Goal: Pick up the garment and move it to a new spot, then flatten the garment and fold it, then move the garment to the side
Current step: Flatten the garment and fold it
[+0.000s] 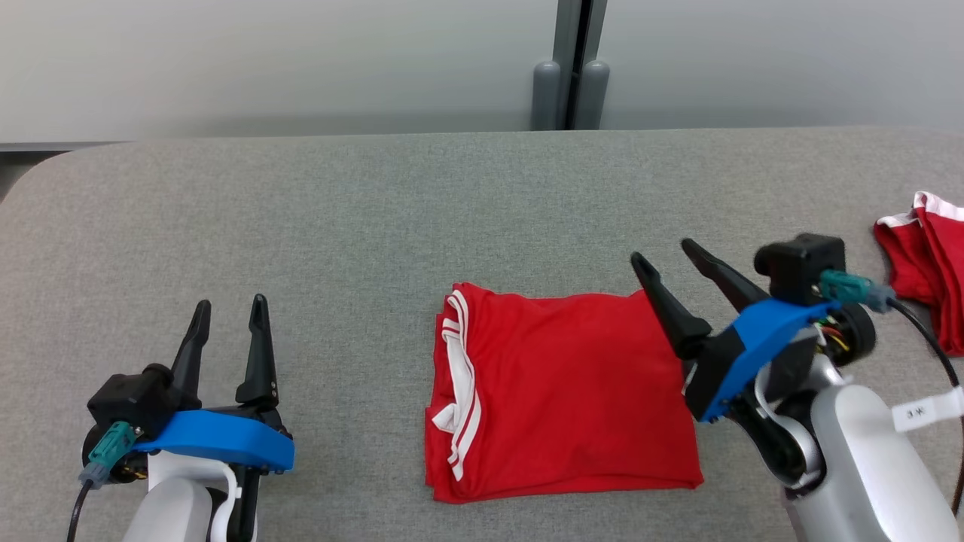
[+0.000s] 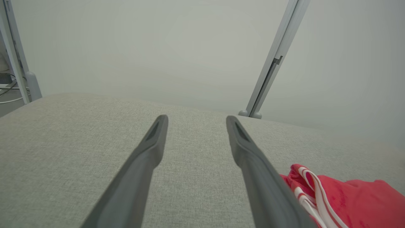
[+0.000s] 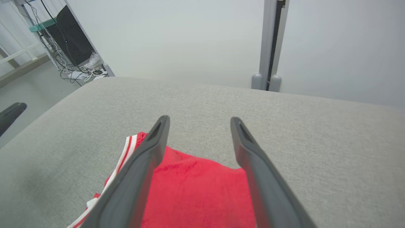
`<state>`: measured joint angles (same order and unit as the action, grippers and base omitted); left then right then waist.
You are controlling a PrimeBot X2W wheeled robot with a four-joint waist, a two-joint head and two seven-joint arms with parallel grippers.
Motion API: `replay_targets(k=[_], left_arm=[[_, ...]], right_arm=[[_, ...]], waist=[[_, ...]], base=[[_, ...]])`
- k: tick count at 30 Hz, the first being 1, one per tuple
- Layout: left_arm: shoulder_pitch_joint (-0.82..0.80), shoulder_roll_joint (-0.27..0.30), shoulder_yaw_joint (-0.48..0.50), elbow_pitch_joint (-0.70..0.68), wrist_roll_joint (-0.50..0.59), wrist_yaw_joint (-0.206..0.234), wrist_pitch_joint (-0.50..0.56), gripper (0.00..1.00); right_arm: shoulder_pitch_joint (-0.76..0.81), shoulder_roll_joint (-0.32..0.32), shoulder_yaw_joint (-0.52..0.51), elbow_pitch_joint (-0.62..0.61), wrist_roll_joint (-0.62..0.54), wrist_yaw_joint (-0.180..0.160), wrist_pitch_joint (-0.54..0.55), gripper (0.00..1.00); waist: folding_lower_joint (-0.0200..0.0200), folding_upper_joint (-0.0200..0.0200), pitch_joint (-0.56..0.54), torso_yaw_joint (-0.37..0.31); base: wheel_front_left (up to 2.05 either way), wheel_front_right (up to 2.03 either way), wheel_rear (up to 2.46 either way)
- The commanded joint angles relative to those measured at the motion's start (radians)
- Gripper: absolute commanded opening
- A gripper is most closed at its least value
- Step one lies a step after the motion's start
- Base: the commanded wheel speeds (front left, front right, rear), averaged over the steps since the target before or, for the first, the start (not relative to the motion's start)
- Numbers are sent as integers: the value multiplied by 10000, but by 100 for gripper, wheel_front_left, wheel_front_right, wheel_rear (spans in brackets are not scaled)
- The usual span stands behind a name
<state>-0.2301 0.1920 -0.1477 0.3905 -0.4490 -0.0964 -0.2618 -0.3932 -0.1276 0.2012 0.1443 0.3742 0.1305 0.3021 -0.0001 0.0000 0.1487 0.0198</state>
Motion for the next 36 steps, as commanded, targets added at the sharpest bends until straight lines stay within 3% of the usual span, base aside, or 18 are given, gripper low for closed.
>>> replay_targets(k=[1,7,13,14,16,22,28,36], left_arm=[[93,56,23,-51,25,29,-44,100],[261,23,82,-107,99,29,-42,100],[368,23,95,-170,127,13,-42,100],[351,30,84,-190,123,4,-42,100],[246,52,43,-229,166,-16,-42,100],[-168,-15,-193,-273,256,-76,-38,100],[-575,-208,-612,-134,354,-157,-35,100],[-801,-320,-937,170,292,-231,-39,100]], right_arm=[[500,-90,-332,-65,-276,6,-250,100],[1749,-73,-1226,34,-1127,6,-1494,100],[2141,298,-848,652,-1569,6,-2259,100],[2091,393,-670,827,-1621,6,-2316,81],[1824,526,-231,1191,-1648,6,-2392,0],[632,756,1747,2688,-1400,6,-2352,0],[-688,764,3982,4225,-395,6,-1759,0],[-1683,763,5847,4696,1466,6,-1786,0]], waist=[[1,0,-98,-95],[1,0,-309,-211],[1,0,-321,-244],[1,0,-291,-238],[1,0,-193,-199],[1,0,173,100],[1,0,381,654],[1,0,404,1063]], base=[[0,0,0],[0,0,0],[0,0,0],[0,0,0],[0,0,0],[0,0,0],[0,0,0],[0,0,0]])
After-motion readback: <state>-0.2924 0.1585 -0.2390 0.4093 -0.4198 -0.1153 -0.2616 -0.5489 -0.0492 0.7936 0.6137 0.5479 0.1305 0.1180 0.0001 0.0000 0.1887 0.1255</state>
